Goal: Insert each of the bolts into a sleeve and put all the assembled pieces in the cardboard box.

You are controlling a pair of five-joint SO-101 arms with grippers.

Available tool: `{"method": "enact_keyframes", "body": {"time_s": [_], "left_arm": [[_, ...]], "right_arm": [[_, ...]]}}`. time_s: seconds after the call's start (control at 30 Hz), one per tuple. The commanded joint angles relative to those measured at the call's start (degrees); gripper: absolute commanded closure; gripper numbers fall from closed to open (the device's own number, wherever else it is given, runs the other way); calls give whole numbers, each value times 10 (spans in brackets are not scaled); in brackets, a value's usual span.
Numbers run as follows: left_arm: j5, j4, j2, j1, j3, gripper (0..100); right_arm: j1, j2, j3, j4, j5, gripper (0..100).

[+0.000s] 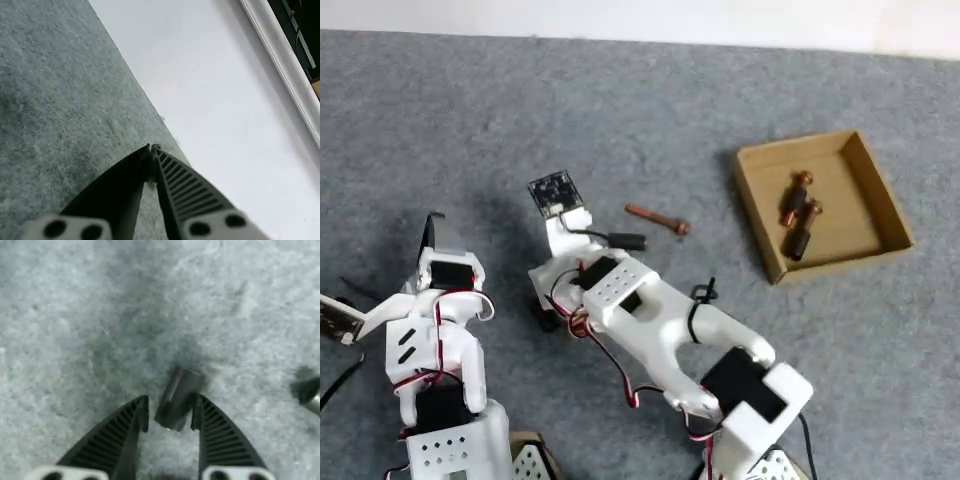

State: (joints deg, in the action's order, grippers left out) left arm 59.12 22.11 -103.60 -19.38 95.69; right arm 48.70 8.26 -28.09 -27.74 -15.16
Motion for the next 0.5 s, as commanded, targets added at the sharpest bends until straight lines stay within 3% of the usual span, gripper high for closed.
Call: {"method": "enact_keyframes", "body": {"time_s": [0.0,0.47], "left_arm": [[4,-14,-7,-2,-14,976],[2,-13,-6,9,-13,976]], "right_arm": [[2,7,26,-3,-3,868],[0,119,192,-145,-6,868]]}}
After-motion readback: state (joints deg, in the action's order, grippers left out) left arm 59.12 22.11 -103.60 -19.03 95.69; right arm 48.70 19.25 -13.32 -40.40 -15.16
